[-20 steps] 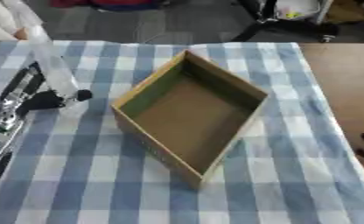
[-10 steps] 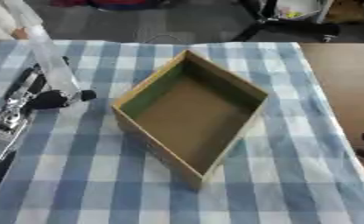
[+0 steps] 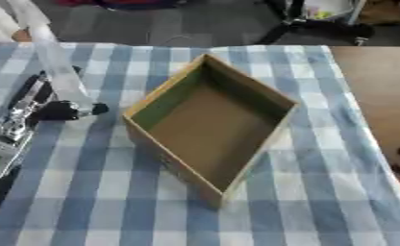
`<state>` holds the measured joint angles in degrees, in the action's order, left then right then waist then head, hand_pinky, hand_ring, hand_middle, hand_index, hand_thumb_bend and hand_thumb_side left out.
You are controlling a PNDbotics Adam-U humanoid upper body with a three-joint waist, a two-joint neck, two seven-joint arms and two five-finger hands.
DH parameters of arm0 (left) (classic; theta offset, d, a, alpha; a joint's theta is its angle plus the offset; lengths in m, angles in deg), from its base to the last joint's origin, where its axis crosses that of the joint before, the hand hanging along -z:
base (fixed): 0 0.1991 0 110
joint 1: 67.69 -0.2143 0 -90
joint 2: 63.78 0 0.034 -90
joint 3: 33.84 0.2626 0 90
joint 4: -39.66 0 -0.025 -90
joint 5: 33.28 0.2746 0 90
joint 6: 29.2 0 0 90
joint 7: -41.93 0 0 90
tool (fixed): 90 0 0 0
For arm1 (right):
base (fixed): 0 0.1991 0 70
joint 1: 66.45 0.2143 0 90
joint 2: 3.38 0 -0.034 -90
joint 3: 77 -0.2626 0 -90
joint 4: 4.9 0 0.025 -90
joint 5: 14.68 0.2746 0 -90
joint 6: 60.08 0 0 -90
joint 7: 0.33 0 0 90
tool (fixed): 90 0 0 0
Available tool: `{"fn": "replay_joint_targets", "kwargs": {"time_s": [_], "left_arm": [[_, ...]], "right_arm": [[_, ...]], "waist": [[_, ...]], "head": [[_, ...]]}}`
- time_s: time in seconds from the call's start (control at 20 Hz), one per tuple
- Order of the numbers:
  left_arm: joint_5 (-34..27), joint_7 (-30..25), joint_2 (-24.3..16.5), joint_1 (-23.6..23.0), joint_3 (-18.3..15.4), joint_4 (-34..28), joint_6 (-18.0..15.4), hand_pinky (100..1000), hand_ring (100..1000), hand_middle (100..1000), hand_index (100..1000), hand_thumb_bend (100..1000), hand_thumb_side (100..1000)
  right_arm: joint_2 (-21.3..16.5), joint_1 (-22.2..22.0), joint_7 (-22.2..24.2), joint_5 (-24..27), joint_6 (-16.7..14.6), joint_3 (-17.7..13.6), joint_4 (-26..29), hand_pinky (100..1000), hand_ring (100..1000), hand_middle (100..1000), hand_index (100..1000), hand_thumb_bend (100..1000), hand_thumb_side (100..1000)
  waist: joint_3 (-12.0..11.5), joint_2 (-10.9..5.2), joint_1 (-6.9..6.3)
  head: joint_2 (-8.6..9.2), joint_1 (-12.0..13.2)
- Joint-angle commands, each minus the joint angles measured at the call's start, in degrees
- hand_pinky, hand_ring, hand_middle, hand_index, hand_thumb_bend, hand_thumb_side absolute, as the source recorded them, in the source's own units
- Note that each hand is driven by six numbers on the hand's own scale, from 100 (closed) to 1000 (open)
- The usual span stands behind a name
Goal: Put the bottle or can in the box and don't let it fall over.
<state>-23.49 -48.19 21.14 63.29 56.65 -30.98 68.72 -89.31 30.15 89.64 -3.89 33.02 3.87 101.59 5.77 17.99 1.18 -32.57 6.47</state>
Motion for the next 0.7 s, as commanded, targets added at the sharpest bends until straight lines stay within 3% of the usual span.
{"fn": "replay_joint_targets", "kwargs": {"time_s": [0.05, 0.25, 0.6, 0.7], "left_arm": [[-0.81, 0.86, -0.55, 1.47, -0.36, -0.45, 0.09, 1000, 647, 789, 775, 892, 159], [-1.58, 1.33, -0.39, 1.64, -0.31, -0.12, 0.25, 1000, 641, 779, 741, 828, 100], [-3.44, 2.28, -0.35, 1.57, -0.39, 0.06, 0.41, 1000, 628, 758, 652, 600, 100], [-4.0, 2.43, -0.4, 1.55, -0.29, 0.03, 0.24, 1000, 632, 762, 633, 589, 100]], "right_arm": [[-0.74, 0.46, 0.15, -0.32, -0.08, -0.23, 0.49, 825, 911, 1000, 870, 100, 777], [-0.68, 0.51, 0.2, -0.27, -0.07, -0.22, 0.47, 825, 911, 1000, 870, 100, 778], [-0.51, 0.44, 0.21, -0.33, -0.08, -0.25, 0.43, 825, 911, 1000, 870, 100, 779], [-0.5, 0.43, 0.24, -0.31, -0.1, -0.24, 0.44, 825, 911, 1000, 870, 100, 778]], "waist": [[0.03, -0.87, 0.08], [-0.03, -0.8, 0.14], [-0.19, -0.72, 0.31], [-0.21, -0.73, 0.34]], "head": [[0.84, 0.06], [0.86, 0.12], [0.83, 0.08], [0.81, 0.09]]}}
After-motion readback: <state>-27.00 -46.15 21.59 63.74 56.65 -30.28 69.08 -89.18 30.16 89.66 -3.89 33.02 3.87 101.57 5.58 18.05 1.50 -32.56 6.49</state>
